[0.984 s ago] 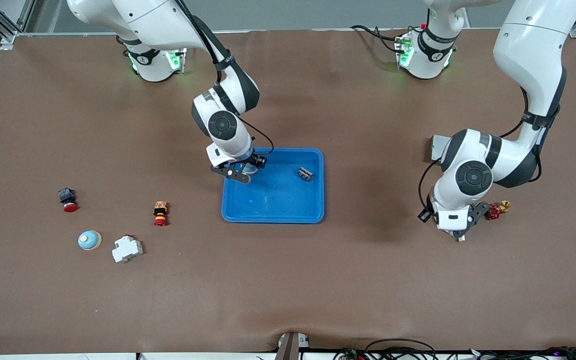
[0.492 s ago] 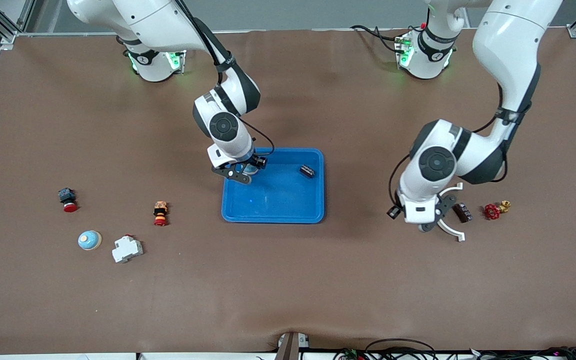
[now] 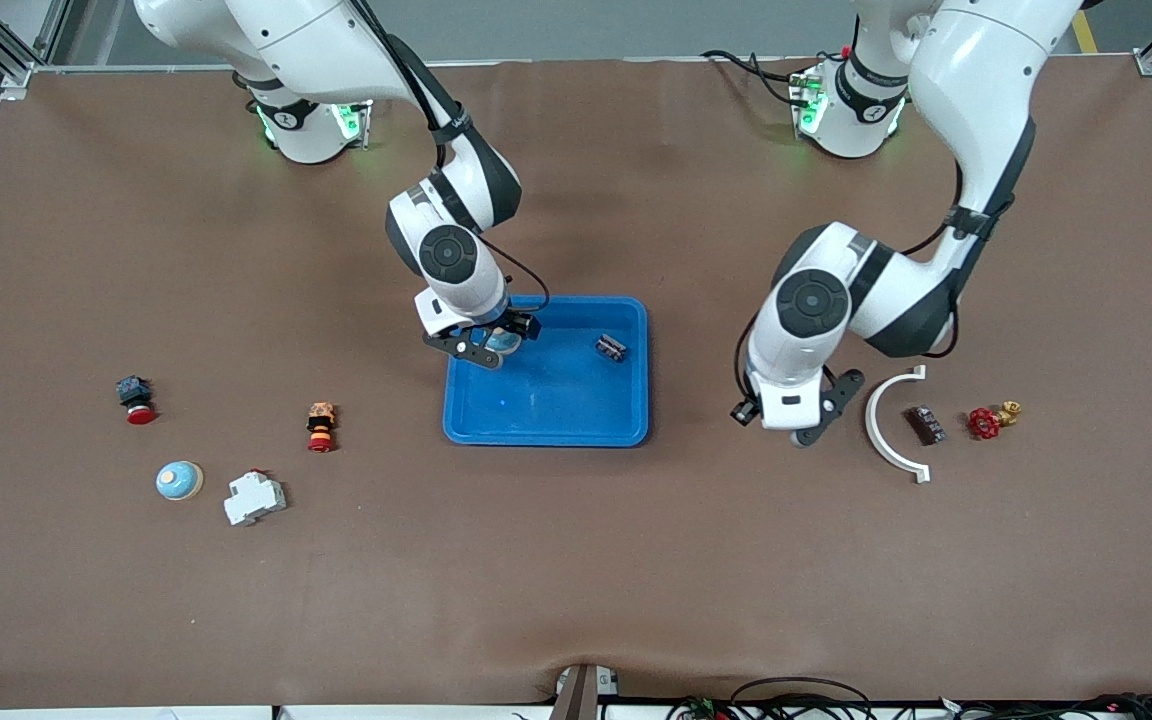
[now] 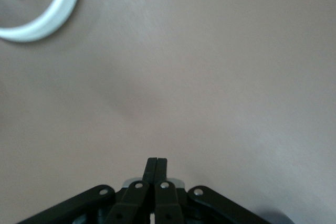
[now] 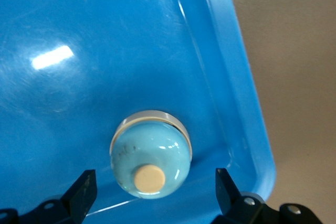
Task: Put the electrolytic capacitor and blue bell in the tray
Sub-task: 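Lower the blue bell into the tray and open the right gripper, then grasp the second capacitor with the left gripper while the right gripper reaches the bell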
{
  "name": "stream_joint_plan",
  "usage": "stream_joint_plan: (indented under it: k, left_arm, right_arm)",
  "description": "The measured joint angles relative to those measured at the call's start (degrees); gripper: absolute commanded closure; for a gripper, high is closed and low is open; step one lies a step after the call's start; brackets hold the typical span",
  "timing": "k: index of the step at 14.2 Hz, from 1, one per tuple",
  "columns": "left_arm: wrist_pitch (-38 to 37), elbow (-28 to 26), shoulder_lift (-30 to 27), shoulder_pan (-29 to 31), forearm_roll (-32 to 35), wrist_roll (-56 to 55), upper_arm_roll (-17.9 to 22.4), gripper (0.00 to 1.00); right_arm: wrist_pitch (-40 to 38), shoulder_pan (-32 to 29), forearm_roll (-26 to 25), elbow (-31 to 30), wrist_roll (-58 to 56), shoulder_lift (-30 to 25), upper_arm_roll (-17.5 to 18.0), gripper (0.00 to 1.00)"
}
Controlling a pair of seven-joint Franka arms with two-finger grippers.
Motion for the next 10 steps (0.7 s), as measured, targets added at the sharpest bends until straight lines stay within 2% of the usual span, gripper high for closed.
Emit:
stream_joint_plan:
  k: [3, 6, 8, 10]
  left_arm:
    - [-1.12, -0.06, -0.01, 5.34, 0.02, 8.89, 0.22, 1.0]
    - [-1.94, -0.81, -0.02, 10.7, 0.47, 17.93, 0.35, 1.0]
    - [-2.03, -2.2, 0.01, 14.55, 3.73, 22.19, 0.4, 1.0]
    - [-2.02, -3.84, 0.17, 18.59, 7.33, 25.42, 0.4, 1.0]
  right_arm:
    - [-8.51, -0.9, -0.02, 1.97, -1.33, -2.86, -0.96, 0.0]
    - [-19.06, -5.5, -0.03, 4.11, -9.99, -7.82, -1.44, 0.0]
    - [-23.4, -9.35, -0.5, 4.67, -17.42, -10.82, -1.64, 0.0]
    - [-26.13, -12.55, -3.63, 4.74, -24.4, -13.11, -1.84, 0.0]
